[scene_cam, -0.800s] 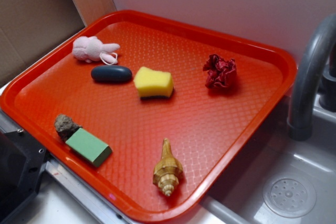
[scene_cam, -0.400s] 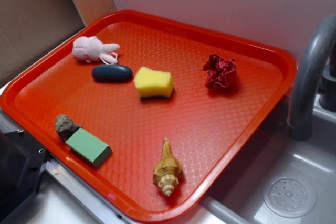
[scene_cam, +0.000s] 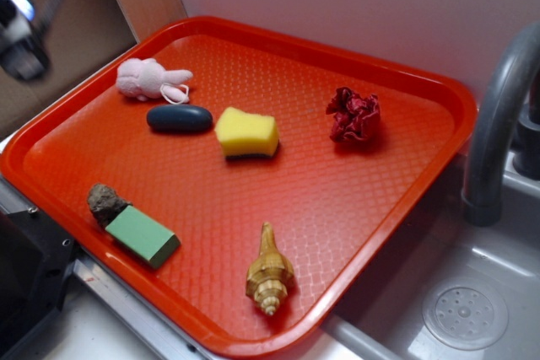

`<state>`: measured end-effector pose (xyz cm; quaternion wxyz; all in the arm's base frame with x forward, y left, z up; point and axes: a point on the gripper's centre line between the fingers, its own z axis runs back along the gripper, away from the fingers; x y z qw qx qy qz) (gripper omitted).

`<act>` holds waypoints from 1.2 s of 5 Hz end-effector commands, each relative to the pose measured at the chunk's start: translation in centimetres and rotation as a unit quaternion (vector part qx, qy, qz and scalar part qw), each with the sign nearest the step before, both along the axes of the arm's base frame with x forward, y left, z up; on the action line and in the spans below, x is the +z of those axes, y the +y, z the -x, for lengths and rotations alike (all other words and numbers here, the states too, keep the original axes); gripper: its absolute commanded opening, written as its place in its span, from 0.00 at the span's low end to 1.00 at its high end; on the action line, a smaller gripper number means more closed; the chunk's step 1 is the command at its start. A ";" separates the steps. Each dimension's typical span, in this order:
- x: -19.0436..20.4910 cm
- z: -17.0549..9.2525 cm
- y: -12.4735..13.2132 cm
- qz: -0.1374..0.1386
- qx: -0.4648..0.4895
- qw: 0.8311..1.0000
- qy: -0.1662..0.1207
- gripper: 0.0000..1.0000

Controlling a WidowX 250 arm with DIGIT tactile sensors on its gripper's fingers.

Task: Grab the plastic pickle.

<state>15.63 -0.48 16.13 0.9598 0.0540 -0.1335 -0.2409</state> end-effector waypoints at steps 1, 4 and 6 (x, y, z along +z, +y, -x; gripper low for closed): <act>-9.7 -5.9 3.8 0.037 -0.133 0.988 0.062 1.00; -16.3 -3.1 -1.9 -0.036 -0.268 0.961 0.067 1.00; -17.4 -1.9 -2.7 -0.031 -0.225 0.970 0.092 0.00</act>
